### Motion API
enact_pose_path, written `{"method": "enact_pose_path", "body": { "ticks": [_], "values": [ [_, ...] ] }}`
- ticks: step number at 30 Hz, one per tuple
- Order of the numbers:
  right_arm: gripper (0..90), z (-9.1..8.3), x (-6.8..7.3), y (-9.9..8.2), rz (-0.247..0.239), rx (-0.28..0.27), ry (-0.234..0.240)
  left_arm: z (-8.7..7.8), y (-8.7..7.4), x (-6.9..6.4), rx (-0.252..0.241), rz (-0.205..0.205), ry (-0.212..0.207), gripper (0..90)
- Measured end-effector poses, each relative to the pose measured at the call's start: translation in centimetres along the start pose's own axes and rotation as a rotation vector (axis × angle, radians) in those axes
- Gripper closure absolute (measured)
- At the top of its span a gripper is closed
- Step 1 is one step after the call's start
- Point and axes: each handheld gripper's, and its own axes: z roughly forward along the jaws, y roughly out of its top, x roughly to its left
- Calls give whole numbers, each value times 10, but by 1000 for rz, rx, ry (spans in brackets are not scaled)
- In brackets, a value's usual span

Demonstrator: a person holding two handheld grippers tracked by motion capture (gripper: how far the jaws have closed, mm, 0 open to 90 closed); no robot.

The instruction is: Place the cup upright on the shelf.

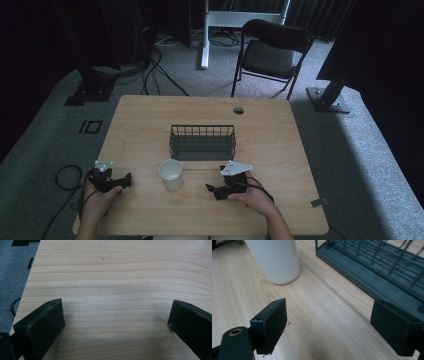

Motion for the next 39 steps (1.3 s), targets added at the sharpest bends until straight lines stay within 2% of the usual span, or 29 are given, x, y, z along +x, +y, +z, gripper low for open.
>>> {"method": "enact_pose_path", "body": {
  "ticks": [18, 26, 39],
  "values": [
    [136, 26, 26, 26, -77, -47, 89, 0, 0, 0, 0, 0, 0, 9],
    [136, 38, 39, 35, -92, -60, 130, 0, 0, 0, 0, 0, 0, 9],
    [136, 59, 50, 49, -115, -70, 146, 0, 0, 0, -1, 2, -3, 9]
  ]
}}
